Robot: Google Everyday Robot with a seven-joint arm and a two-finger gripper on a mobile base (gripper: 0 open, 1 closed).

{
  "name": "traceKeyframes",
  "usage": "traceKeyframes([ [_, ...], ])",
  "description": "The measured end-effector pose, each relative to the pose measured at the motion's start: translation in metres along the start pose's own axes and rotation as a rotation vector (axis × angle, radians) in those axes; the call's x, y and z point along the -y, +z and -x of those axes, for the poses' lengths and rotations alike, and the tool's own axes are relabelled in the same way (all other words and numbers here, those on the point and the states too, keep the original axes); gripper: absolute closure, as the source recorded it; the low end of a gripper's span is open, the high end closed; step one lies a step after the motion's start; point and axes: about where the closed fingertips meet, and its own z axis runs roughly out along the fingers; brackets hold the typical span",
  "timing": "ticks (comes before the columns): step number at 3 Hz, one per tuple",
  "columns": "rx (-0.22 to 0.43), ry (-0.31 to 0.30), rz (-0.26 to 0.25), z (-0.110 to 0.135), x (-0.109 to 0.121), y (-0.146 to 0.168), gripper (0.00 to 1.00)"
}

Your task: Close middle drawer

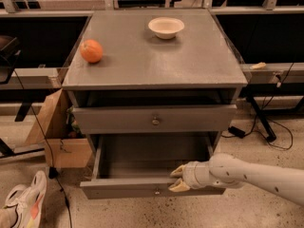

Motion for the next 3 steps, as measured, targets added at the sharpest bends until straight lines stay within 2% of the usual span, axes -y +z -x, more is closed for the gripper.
traceKeyframes([
  [3, 0.027, -0.028, -0.038, 0.0030, 0.0059, -0.0006, 0.20],
])
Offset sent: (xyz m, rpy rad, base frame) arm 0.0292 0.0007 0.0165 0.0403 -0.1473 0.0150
